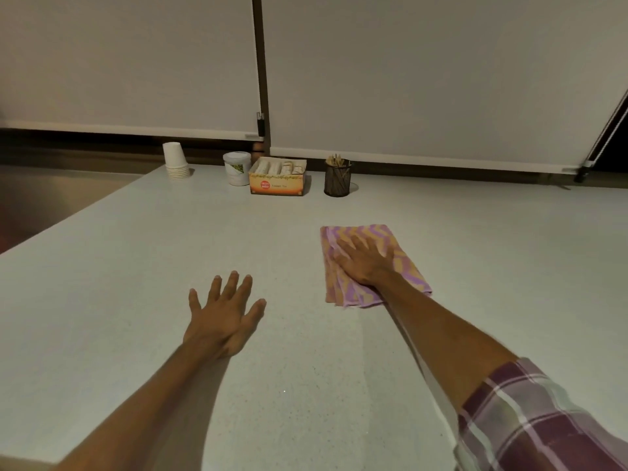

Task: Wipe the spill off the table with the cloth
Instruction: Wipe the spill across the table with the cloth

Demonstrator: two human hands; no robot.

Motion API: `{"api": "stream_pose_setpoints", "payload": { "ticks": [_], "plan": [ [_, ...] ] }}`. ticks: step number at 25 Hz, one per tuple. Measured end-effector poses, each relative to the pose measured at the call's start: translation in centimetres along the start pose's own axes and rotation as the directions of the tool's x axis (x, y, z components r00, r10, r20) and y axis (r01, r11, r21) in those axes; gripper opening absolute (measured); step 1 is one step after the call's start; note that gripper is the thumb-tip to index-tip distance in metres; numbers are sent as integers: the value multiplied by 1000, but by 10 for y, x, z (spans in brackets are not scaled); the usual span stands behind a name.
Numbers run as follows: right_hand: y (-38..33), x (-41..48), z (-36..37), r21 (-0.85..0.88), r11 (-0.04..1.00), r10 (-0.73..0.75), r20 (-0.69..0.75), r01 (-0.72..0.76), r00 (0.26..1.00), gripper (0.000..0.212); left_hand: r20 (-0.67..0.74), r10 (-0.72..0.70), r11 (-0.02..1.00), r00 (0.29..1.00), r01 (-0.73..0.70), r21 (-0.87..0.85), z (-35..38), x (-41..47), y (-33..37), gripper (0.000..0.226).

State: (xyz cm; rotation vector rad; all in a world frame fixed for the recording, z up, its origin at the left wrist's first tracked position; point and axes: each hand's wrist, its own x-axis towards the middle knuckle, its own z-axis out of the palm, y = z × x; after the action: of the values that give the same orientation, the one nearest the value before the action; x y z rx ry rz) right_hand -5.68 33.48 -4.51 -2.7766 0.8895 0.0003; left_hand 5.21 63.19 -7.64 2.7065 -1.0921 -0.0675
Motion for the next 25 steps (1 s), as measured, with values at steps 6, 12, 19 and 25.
{"api": "stream_pose_setpoints", "payload": {
  "ticks": [6, 12, 19, 25],
  "plan": [
    [-91, -55, 32, 18, 997, -69, -11, 69, 998, 65, 14, 6, 1000, 1000, -6, -2, -7, -2, 3, 67],
    [-60, -153, 39, 81, 991, -98, -117, 108, 988, 64, 16, 35, 999, 999, -35, 2, -17, -13, 6, 58],
    [67, -182, 4, 38, 969, 248, -159, -245, 956, 61, 15, 71, 997, 997, -71, -22, -18, -15, 1, 58],
    [7, -130, 8, 118, 940, 332, -113, -320, 936, 66, 27, 49, 998, 998, -48, -38, -14, -9, 5, 59]
  ]
}}
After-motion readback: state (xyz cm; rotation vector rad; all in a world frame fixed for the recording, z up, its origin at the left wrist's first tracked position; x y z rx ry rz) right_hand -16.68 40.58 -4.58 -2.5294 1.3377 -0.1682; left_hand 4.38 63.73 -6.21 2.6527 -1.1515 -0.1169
